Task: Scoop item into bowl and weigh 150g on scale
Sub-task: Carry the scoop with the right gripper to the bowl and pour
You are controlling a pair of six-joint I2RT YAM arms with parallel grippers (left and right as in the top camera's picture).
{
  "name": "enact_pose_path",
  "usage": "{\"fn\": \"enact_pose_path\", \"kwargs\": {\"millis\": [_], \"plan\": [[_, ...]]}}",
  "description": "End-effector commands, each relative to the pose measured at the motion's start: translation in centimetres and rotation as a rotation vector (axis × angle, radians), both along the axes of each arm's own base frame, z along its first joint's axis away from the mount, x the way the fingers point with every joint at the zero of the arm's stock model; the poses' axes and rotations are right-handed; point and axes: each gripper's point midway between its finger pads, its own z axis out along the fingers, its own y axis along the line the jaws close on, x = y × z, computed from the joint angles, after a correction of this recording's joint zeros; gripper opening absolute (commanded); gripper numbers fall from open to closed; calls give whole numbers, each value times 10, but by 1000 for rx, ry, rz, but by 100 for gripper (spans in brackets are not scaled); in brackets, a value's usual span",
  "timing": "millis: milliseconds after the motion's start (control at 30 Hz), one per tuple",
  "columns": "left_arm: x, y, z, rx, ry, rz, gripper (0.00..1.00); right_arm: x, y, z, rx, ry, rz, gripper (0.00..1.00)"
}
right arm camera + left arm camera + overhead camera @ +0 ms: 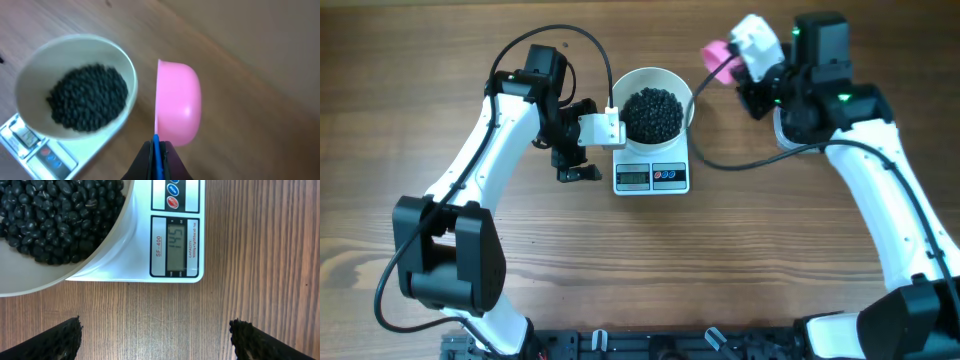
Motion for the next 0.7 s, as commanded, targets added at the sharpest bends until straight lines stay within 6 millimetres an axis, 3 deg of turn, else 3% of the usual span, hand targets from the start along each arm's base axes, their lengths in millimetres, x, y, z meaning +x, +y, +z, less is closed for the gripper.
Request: {"fn": "enact_pose_path", "kwargs": {"millis": [0,167,300,500,667], "plan": [[-1,-5,2,-26,9,-1,100,-2,-43,-1,94,104,-217,4],[-1,-5,2,-26,9,-1,100,-34,-110,-28,125,310,-439,4],[-1,-5,2,-26,9,-1,100,-49,-145,-43,65,373,-550,4],[-1,-5,2,-26,9,-1,100,-53,-174,-77,-86,456,-642,4],[-1,-5,2,-26,9,-1,100,-34,-180,-117,-103,498,-651,4]]}}
